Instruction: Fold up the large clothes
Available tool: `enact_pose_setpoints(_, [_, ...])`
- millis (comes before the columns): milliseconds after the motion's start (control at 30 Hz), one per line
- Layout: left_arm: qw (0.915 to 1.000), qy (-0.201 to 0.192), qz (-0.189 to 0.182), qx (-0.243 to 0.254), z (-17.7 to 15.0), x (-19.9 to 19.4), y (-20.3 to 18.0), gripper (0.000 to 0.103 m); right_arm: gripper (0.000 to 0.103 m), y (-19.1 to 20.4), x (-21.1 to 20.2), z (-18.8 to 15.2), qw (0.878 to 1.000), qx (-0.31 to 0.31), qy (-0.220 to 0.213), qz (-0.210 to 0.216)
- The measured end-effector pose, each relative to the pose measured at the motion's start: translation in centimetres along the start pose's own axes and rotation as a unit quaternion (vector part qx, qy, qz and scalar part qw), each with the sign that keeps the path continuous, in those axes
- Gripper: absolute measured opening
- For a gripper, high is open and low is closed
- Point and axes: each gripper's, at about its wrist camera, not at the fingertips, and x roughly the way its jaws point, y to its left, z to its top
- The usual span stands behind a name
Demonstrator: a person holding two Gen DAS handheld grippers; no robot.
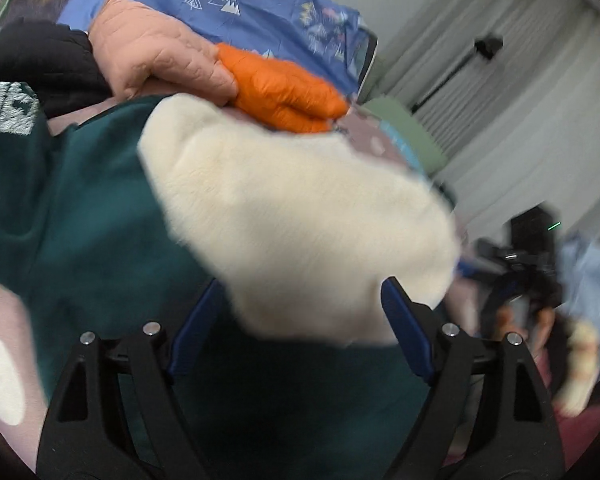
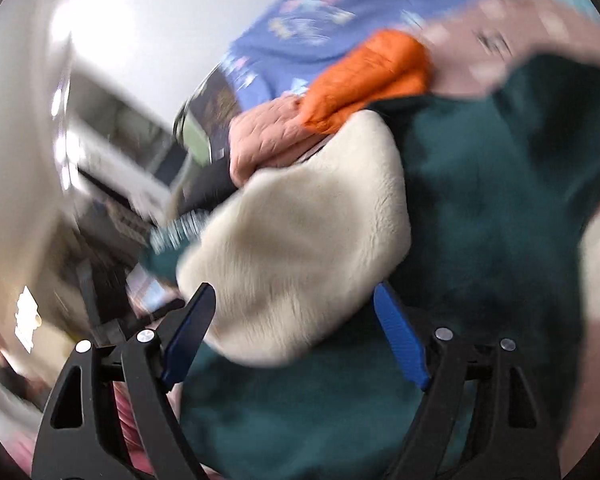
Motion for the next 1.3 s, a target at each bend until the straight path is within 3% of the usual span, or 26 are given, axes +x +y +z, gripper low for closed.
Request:
enact_pose_setpoints(33, [0.9998, -0.018, 0.000, 0.005, 0.9, -0.3, -0.6, 0.084, 0.082, 0.3, 0.2, 0.9, 1.000, 0.011, -0.013, 0.004])
enact_pose_setpoints(100, [0.9982, -0.036, 0.034, 0.033, 2.2, -0.1, -1.8, 0.088, 0.082, 2.2, 0.5, 1.3, 0.999, -0.030, -0.025, -0.006])
enact_pose_setpoints(200, [0.9983, 0.016, 0.049, 0.026, 1.6, 2.4, -1.5, 0.090, 0.082, 5.5, 4.1, -0.4, 0.989, -0.134, 0.039, -0.042])
enact_pose_setpoints(267, [0.9967, 0.053, 0.061, 0.007, 0.3, 4.2, -0.3, 0.090, 0.082, 5.2, 7.3, -3.2, 0.974, -0.168, 0.096, -0.119])
enact_pose_setpoints(333, [0.9940, 0.085, 0.065, -0.024, -1.2, 6.0, 1.6, 0.090, 0.082, 4.0, 8.4, -4.4, 0.970, -0.165, 0.113, -0.140])
enact_pose_setpoints(400, [0.9909, 0.105, 0.054, -0.065, -2.3, 7.0, 3.1, 0.090, 0.082, 2.3, 8.4, -4.5, 0.976, -0.126, 0.120, -0.127])
enact_pose_setpoints(433, [0.9915, 0.098, 0.047, -0.072, -2.5, 7.0, 3.4, 0.090, 0.082, 1.4, 8.0, -4.3, 0.981, -0.092, 0.126, -0.114])
enact_pose_setpoints(500, [0.9930, 0.095, 0.042, -0.057, -2.4, 6.4, 2.8, 0.090, 0.082, 0.8, 7.1, -3.9, 0.986, -0.060, 0.127, -0.092])
enact_pose_setpoints(567, [0.9936, 0.095, 0.025, -0.057, -2.6, 6.2, 2.6, 0.089, 0.083, 1.1, 5.2, -3.4, 0.989, -0.068, 0.093, -0.092])
enact_pose_setpoints(633, [0.9933, 0.098, 0.013, -0.059, -2.8, 6.8, 2.6, 0.082, 0.089, 0.4, 5.7, -3.2, 0.991, -0.044, 0.094, -0.082])
enact_pose_setpoints(700, [0.9927, 0.107, -0.015, -0.054, -2.9, 8.1, 2.3, 0.046, 0.089, -0.7, 7.8, -3.2, 0.991, -0.004, 0.125, -0.049])
enact_pose_setpoints(733, [0.9925, 0.110, -0.016, -0.050, -2.7, 8.7, 2.1, 0.040, 0.086, -1.2, 9.4, -3.3, 0.988, 0.020, 0.149, -0.025])
enact_pose_setpoints(767, [0.9937, 0.106, -0.010, -0.038, -2.2, 9.2, 1.6, 0.028, 0.046, -1.3, 10.6, -3.0, 0.987, 0.032, 0.159, -0.013])
enact_pose_setpoints(800, [0.9947, 0.101, -0.001, -0.022, -1.6, 9.5, 1.2, 0.023, 0.030, -1.2, 11.2, -2.3, 0.987, 0.034, 0.157, -0.011])
enact_pose_setpoints(867, [0.9969, 0.062, 0.036, 0.032, 0.9, 9.2, -0.7, 0.022, 0.019, 1.0, 10.4, 0.3, 0.995, -0.010, 0.093, -0.020])
enact_pose_setpoints(933, [0.9953, 0.008, 0.050, 0.082, 3.3, 7.9, -2.0, 0.022, 0.019, 3.1, 9.2, 2.0, 0.996, -0.063, 0.044, -0.038])
enact_pose_setpoints(1000, [0.9920, -0.012, 0.062, 0.109, 4.2, 7.1, -2.3, 0.024, 0.023, 3.7, 9.8, 2.1, 0.993, -0.072, 0.073, -0.051])
enact_pose_setpoints(1100, [0.9859, 0.055, 0.095, 0.127, 2.1, 8.7, -1.2, 0.029, 0.043, 1.9, 12.7, -2.0, 0.967, -0.093, 0.196, -0.134])
enact_pose_setpoints(1133, [0.9793, 0.088, 0.114, 0.142, 0.1, 9.6, -0.4, 0.031, 0.046, 1.8, 12.6, -2.8, 0.966, -0.108, 0.194, -0.129])
enact_pose_setpoints(1200, [0.9753, 0.097, 0.126, 0.154, -2.3, 9.8, 0.9, 0.045, 0.057, 3.1, 11.4, -3.4, 0.961, -0.158, 0.188, -0.124])
enact_pose_setpoints(1233, [0.9774, 0.092, 0.124, 0.145, -2.9, 9.0, 1.6, 0.048, 0.069, 4.0, 10.6, -3.2, 0.955, -0.177, 0.198, -0.128])
enact_pose_setpoints(1267, [0.9803, 0.086, 0.121, 0.131, -2.9, 8.0, 2.1, 0.057, 0.078, 5.0, 9.5, -2.4, 0.955, -0.193, 0.181, -0.131])
enact_pose_setpoints(1300, [0.9829, 0.073, 0.118, 0.121, -2.4, 6.7, 2.3, 0.061, 0.080, 5.4, 8.7, -1.9, 0.957, -0.203, 0.161, -0.133])
